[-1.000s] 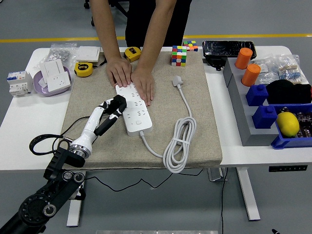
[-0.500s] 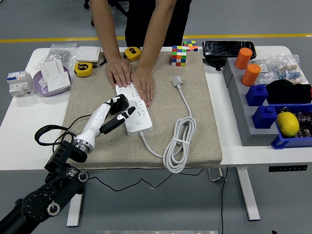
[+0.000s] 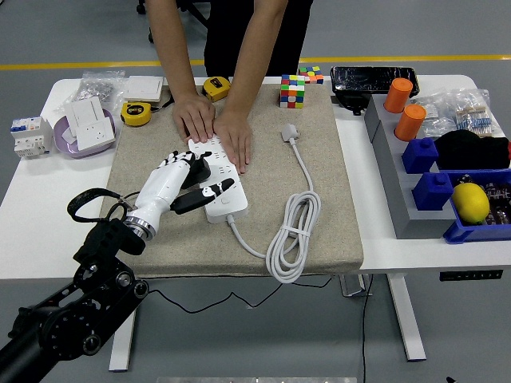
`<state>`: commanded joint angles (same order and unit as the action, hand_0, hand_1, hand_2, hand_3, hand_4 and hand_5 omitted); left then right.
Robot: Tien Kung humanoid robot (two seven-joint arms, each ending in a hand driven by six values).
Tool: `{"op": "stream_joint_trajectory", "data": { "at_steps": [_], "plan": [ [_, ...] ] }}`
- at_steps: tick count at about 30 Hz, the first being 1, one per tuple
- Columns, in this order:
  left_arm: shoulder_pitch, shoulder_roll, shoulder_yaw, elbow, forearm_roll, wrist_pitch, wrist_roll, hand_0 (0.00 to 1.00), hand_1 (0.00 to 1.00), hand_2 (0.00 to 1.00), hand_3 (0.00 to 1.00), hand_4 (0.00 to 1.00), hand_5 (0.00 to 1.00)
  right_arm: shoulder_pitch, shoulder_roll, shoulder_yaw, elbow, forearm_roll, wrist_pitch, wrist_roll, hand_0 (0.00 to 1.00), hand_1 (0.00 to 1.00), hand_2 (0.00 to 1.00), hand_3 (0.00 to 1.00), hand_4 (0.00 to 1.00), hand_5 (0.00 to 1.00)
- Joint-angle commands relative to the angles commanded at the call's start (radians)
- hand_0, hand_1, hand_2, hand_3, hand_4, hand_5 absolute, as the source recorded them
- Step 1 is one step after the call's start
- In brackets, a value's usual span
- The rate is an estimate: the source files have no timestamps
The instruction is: Pick up the plug,place it near the board,insert it into the board,press the button
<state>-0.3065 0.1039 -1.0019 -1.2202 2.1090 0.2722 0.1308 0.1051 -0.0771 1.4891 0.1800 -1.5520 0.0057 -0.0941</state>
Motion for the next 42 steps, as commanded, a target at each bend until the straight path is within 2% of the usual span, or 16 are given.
{"op": "stream_joint_trajectory", "data": {
  "at_steps": [4,9,18,31,42],
  "plan": [
    [-0.018,0.006,0.005,0.004,0.068,-0.015,0.033,0.998,0.979,0.900,0.891,0.998,0.998,0.002,0.001,-0.002,0.000,0.003,0.000,0.001,0.823,0.733,0.741,0.775,0.998,0.922],
    [-0.018,0.016,0.002,0.016,0.087,-0.043,0.067,0.998,0.985,0.902,0.886,0.998,0.998,0.004,-0.001,0.001,0.000,0.003,-0.001,0.001,0.823,0.733,0.741,0.775,0.998,0.924],
    [-0.025,0.024,0.032,0.032,0.075,-0.063,0.076,0.998,0.980,0.896,0.886,0.998,0.998,0.005,0.000,0.001,0.000,0.006,-0.001,0.002,0.823,0.733,0.741,0.775,0.998,0.924],
    [-0.069,0.028,0.116,0.055,0.055,-0.071,0.073,0.998,0.982,0.895,0.885,0.998,0.998,0.005,-0.002,0.001,0.000,0.005,-0.001,0.001,0.824,0.733,0.740,0.775,0.998,0.923],
    [-0.067,0.031,0.106,0.064,0.057,-0.075,0.075,0.998,0.981,0.894,0.884,0.998,0.998,0.004,-0.002,0.001,0.000,0.002,0.000,0.001,0.824,0.734,0.741,0.775,0.998,0.923]
  ]
}}
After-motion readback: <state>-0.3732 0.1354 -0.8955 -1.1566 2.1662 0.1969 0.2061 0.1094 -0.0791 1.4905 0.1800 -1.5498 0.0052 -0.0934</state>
